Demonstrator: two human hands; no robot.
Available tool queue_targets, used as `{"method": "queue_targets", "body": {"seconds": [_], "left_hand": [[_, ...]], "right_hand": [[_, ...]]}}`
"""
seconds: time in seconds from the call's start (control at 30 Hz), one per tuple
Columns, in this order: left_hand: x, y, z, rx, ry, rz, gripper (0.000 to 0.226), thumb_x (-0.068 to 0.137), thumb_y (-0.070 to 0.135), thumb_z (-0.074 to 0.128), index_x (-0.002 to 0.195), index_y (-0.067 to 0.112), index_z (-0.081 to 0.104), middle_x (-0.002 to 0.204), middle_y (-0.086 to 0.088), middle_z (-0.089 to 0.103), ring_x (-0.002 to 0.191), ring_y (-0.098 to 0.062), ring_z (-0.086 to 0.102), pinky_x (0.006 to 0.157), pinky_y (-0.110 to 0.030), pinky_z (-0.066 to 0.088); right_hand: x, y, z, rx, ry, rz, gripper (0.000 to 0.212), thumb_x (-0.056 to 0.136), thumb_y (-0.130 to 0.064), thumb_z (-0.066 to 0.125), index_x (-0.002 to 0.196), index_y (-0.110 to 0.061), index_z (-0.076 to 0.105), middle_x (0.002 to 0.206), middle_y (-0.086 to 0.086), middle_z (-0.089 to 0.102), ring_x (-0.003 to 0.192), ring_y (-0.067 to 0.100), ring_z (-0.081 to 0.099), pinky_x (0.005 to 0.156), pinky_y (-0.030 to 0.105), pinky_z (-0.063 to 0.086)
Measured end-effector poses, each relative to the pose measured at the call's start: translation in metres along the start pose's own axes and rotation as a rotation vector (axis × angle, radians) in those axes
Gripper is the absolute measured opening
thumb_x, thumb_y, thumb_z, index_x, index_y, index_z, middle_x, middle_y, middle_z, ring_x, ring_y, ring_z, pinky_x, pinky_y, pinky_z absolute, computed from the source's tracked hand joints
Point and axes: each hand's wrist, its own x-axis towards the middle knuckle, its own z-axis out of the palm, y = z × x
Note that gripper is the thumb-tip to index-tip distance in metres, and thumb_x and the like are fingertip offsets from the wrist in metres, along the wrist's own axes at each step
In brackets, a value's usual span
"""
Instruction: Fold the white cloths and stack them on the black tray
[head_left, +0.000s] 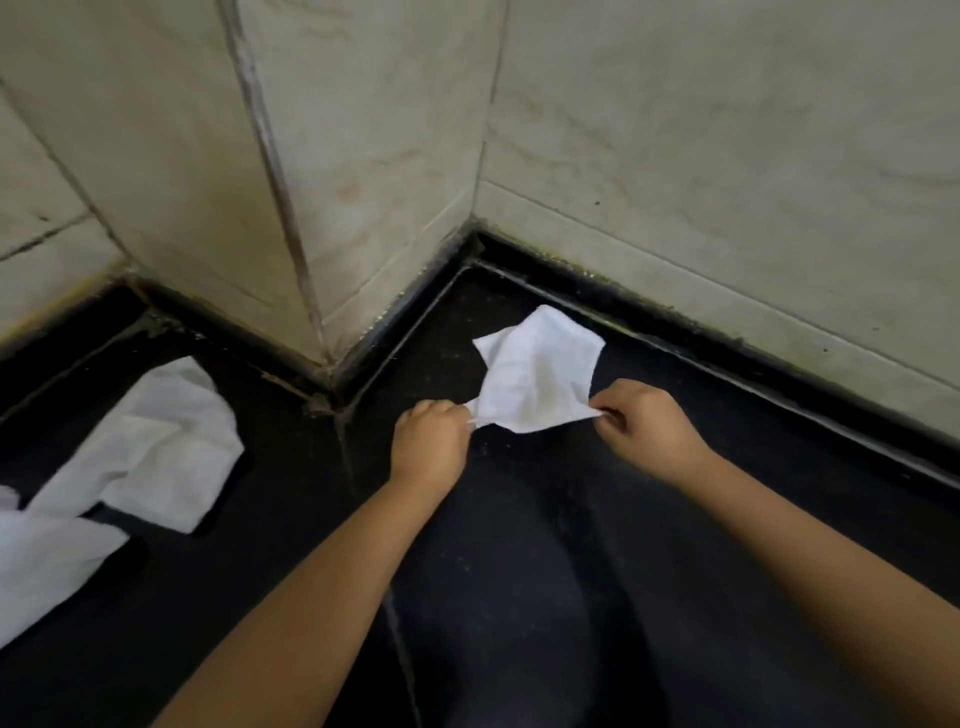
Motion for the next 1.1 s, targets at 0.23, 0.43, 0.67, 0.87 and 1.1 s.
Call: {"method": "queue_targets", "body": {"seconds": [0.23,0.43,0.67,0.87,1.1], "left_hand": [[0.011,0.052,-0.055,-0.185,0.133,0.202,0.042,0.088,0.024,0.033,0.089,-0.006,0.063,0.088,-0.024,0.065,0.083,-0.036,0.06,0.07,-0.044,0.049],[-0.021,0.128,-0.086,-0.182,0.113,0.419,0.028,0.094,0.012,0.04,0.101,0.0,0.064,0.095,-0.019,0.064,0.088,-0.034,0.058,0.074,-0.041,0.045],[-0.134,0.137,-0.028,-0.019,-0.518,0.43,0.024,0.093,0.011,0.049,0.109,0.009,0.066,0.113,-0.005,0.066,0.105,-0.02,0.059,0.092,-0.028,0.043],[-0.184,0.161,0.002,0.105,-1.219,0.249,0.027,0.092,0.008,0.052,0.117,0.005,0.059,0.107,-0.003,0.056,0.095,-0.015,0.055,0.084,-0.025,0.05],[-0.158,0.171,0.016,-0.024,-0.704,0.099,0.021,0.091,0.009,0.053,0.11,0.009,0.061,0.102,-0.006,0.057,0.089,-0.015,0.054,0.076,-0.026,0.049]], "right_hand": [[-0.004,0.052,-0.065,-0.118,0.189,0.172,0.02,0.085,-0.004,0.051,0.092,0.0,0.069,0.096,0.027,0.065,0.092,0.039,0.061,0.074,0.036,0.044],[-0.092,0.08,-0.112,-0.052,0.448,0.132,0.039,0.078,-0.016,0.038,0.09,0.004,0.069,0.092,0.026,0.069,0.087,0.038,0.064,0.075,0.034,0.048],[-0.257,0.098,-0.055,-0.015,-0.492,0.16,0.018,0.084,-0.009,0.053,0.087,-0.003,0.07,0.087,0.013,0.071,0.081,0.022,0.063,0.072,0.024,0.04],[-0.292,0.106,-0.034,0.298,-1.201,0.351,0.019,0.09,-0.007,0.05,0.088,-0.016,0.067,0.069,-0.005,0.068,0.064,0.0,0.066,0.088,0.024,0.052],[-0.291,0.128,-0.034,0.267,-0.623,0.369,0.013,0.088,-0.004,0.045,0.09,-0.007,0.058,0.078,0.001,0.063,0.066,0.008,0.062,0.071,0.023,0.048]]}}
